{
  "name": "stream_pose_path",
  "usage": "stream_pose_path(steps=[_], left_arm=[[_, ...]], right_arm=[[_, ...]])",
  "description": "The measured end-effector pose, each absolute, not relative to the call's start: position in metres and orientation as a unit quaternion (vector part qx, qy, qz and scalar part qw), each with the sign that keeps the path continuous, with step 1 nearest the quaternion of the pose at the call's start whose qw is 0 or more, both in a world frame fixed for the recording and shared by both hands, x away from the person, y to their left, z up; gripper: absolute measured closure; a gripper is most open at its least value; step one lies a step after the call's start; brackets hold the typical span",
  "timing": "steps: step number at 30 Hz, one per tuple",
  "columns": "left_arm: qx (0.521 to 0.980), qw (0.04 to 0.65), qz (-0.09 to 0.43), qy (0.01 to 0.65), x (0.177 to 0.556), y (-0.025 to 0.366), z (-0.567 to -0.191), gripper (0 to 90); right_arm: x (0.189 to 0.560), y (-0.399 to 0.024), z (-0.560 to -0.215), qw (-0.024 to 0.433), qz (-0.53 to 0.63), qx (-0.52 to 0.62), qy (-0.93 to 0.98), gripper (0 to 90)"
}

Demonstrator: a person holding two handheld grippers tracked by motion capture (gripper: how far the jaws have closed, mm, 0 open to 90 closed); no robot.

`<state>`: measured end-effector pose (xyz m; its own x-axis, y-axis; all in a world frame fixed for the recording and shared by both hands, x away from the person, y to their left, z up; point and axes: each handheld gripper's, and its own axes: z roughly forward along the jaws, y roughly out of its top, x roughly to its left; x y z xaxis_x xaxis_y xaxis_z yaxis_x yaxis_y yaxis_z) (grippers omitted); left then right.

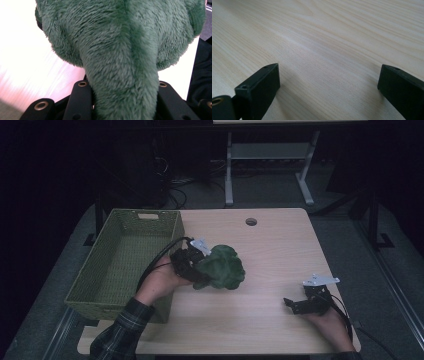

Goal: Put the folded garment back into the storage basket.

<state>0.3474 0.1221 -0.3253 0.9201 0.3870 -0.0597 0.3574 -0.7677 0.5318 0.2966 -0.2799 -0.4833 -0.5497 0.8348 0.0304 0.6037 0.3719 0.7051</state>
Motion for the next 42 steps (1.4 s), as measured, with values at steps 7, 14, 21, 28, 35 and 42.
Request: stream_pose_path(steps=[7, 14, 21, 28, 35, 42], left_arm=[[0.930, 0.285, 0.048, 0.229, 0.347, 0.154, -0.308, 65.4], [0.916, 0.290, 0.065, 0.270, 0.348, 0.182, -0.296, 65.3], [0.897, 0.296, 0.079, 0.320, 0.349, 0.212, -0.286, 65.3], [0.878, 0.299, 0.108, 0.358, 0.345, 0.249, -0.283, 65.3], [0.864, 0.279, 0.130, 0.399, 0.347, 0.287, -0.300, 65.2], [0.858, 0.263, 0.131, 0.421, 0.354, 0.309, -0.328, 65.1]], right_arm=[[0.297, -0.280, -0.483, 0.169, 0.343, 0.444, 0.811, 3.8], [0.297, -0.280, -0.483, 0.169, 0.343, 0.444, 0.811, 3.8], [0.297, -0.280, -0.483, 0.169, 0.343, 0.444, 0.811, 3.8], [0.297, -0.280, -0.483, 0.169, 0.343, 0.444, 0.811, 3.8], [0.297, -0.280, -0.483, 0.169, 0.343, 0.444, 0.810, 4.1], [0.296, -0.280, -0.483, 0.169, 0.343, 0.445, 0.810, 4.2]])
